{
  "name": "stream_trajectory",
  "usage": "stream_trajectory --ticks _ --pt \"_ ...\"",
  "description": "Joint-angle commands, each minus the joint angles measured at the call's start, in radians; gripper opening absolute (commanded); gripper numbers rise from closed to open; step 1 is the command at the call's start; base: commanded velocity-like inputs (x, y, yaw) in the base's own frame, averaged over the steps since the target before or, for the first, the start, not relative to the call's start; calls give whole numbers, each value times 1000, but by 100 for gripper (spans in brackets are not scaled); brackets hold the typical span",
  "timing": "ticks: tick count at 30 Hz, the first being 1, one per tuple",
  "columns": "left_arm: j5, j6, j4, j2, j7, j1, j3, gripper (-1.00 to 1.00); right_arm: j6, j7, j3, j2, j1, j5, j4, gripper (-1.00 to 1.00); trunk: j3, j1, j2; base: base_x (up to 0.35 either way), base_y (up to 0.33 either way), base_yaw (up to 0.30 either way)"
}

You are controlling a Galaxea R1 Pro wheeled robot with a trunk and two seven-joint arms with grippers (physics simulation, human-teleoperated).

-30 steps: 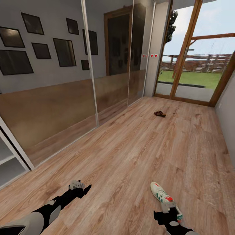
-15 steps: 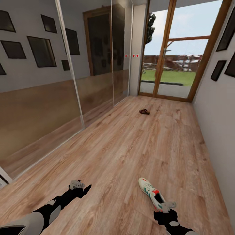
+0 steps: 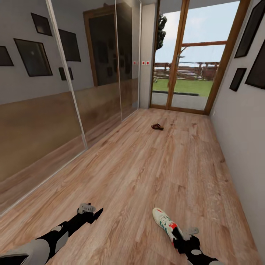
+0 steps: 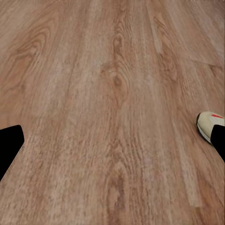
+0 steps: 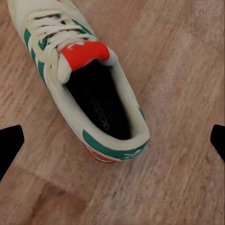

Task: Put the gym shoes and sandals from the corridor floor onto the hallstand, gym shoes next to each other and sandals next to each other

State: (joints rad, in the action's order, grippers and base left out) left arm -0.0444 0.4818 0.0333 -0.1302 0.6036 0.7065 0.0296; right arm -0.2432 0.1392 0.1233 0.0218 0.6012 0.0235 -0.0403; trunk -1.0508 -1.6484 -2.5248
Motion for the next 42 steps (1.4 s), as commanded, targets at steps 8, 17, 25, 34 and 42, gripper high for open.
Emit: stream_trajectory --ticks 8,17,25,34,42 --pt "-5 0 -1 0 7 1 3 100 -5 5 7 0 2 3 -4 100 -1 0 0 103 0 -10" --pt "-5 0 -2 0 7 1 3 100 -6 5 7 0 2 3 -4 100 -1 0 0 13 0 -1" --pt "-5 -1 -2 0 6 1 3 100 386 -7 32 155 212 47 275 100 -1 0 0 0 0 0" --pt "-6 -2 -1 -1 7 1 3 100 392 -263 36 164 250 67 194 100 -1 0 0 0 0 0" --pt "-6 -2 0 -4 7 1 5 100 369 -376 37 156 255 174 141 100 -1 0 0 0 0 0"
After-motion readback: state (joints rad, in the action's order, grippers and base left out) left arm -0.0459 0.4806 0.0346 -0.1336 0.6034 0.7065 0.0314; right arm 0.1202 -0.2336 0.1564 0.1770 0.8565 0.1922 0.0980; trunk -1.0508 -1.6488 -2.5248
